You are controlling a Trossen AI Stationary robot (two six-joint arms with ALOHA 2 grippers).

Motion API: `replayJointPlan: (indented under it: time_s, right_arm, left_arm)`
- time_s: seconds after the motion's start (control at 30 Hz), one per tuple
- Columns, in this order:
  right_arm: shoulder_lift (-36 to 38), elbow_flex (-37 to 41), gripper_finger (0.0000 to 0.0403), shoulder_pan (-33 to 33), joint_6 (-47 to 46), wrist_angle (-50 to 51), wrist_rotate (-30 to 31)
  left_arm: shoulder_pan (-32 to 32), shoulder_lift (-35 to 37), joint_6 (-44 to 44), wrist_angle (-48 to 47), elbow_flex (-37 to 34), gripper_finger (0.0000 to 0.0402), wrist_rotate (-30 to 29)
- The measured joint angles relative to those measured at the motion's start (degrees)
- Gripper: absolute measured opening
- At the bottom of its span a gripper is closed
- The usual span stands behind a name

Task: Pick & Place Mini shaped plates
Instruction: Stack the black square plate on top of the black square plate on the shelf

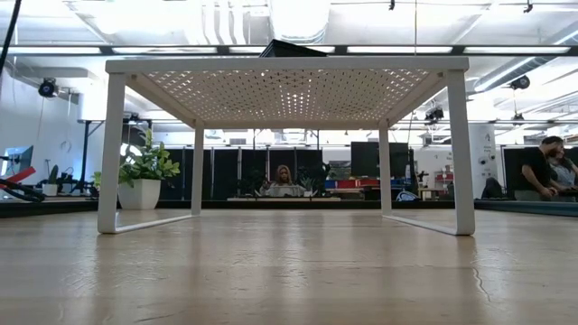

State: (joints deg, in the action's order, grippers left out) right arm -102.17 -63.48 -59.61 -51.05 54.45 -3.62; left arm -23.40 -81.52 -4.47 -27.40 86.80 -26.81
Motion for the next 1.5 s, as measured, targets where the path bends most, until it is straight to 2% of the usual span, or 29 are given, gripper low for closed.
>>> replayJointPlan:
  time_s: [0.63, 0.83, 1.0, 1.27, 1.5]
  right_arm:
    - [-0.02, 3.17, 0.0055, 0.04, -0.67, -7.05, 0.87]
    - [0.11, 3.06, 0.0017, 0.04, -2.53, -7.13, 0.59]
    - [1.83, 1.7, 0.0009, 0.03, -4.76, -5.61, 1.24]
    - [9.14, -4.42, 0.0008, 0.66, -9.76, 5.03, 12.64]
    - [15.27, -9.58, 0.0008, 5.24, -15.73, 12.9, 27.58]
  left_arm:
    - [0.0, 0.0, 0.15, -0.02, 0.0, 0.0032, 0.0]
    - [-0.01, 0.0, 0.2, -0.03, 0.02, 0.0032, 0.0]
    - [0.0, 0.0, 0.2, -0.04, 0.02, 0.0032, 0.01]
    - [0.0, 0.0, 1.4, -0.11, 0.02, 0.0032, 0.35]
    - [0.0, 0.0, 3.39, -0.22, 0.02, 0.0032, 0.57]
